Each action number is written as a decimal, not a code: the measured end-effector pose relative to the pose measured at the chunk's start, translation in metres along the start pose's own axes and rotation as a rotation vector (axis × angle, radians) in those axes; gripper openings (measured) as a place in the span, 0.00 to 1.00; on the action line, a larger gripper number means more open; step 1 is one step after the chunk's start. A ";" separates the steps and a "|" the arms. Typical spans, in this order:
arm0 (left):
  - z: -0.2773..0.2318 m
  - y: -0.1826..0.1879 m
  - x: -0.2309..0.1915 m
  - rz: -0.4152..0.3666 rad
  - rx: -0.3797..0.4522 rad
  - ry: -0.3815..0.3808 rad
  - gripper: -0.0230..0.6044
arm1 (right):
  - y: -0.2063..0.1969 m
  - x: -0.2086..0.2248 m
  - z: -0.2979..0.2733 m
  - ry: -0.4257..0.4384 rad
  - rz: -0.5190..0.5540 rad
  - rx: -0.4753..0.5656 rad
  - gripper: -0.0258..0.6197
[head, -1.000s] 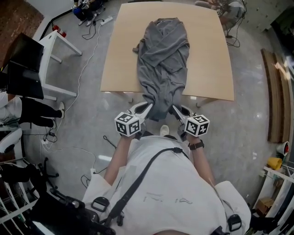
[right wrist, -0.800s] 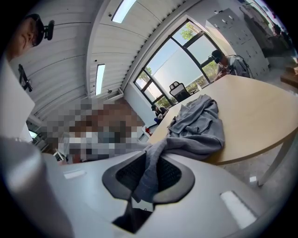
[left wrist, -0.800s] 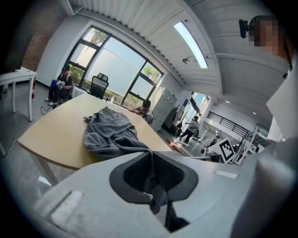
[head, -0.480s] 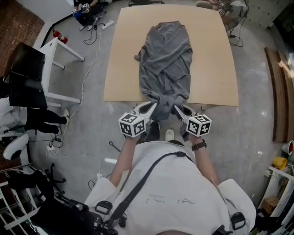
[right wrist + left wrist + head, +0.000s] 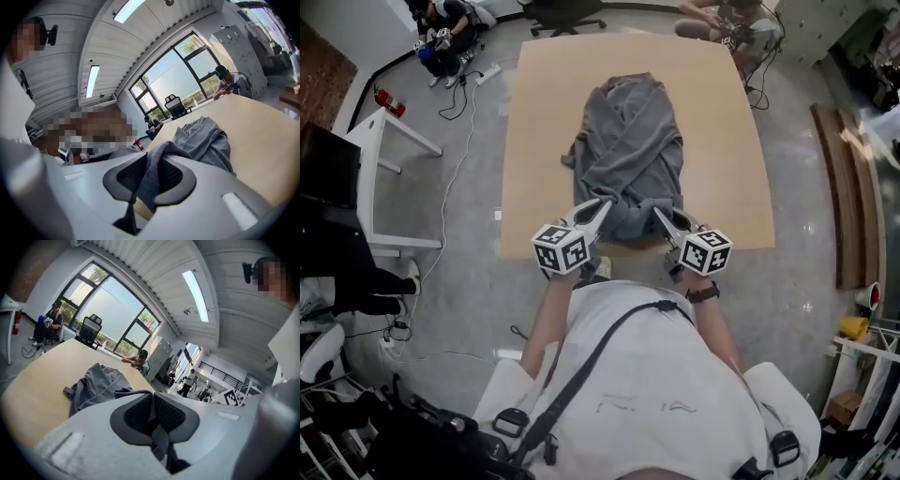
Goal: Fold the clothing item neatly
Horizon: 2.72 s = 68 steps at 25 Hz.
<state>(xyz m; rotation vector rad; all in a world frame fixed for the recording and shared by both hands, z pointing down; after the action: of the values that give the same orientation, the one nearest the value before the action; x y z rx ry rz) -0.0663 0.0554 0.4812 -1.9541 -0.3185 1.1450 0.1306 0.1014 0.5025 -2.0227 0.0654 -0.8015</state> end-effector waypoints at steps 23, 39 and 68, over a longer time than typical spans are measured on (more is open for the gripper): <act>-0.147 0.195 -0.139 0.175 0.142 0.125 0.08 | 0.198 0.140 -0.142 -0.068 0.009 0.117 0.13; -0.293 0.214 -0.283 0.184 0.023 0.412 0.09 | 0.234 0.284 -0.301 -0.153 -0.043 -0.069 0.15; -0.103 0.043 -0.233 0.160 -0.256 0.527 0.29 | 0.114 0.229 -0.163 -0.281 0.067 -0.195 0.43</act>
<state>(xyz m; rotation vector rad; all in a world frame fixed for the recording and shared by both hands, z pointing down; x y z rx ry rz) -0.1190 -0.1593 0.6140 -2.4558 -0.0253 0.6643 0.2486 -0.1648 0.5890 -2.2870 0.0516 -0.4775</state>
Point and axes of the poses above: the fingertips, and each gripper's own axes: z backward along the fingers, x to its right, y out of its top, the point moved 6 cm from there along z, backward along the fingers, and after that the axes turned 2 degrees about z, right-handed, at the moved point
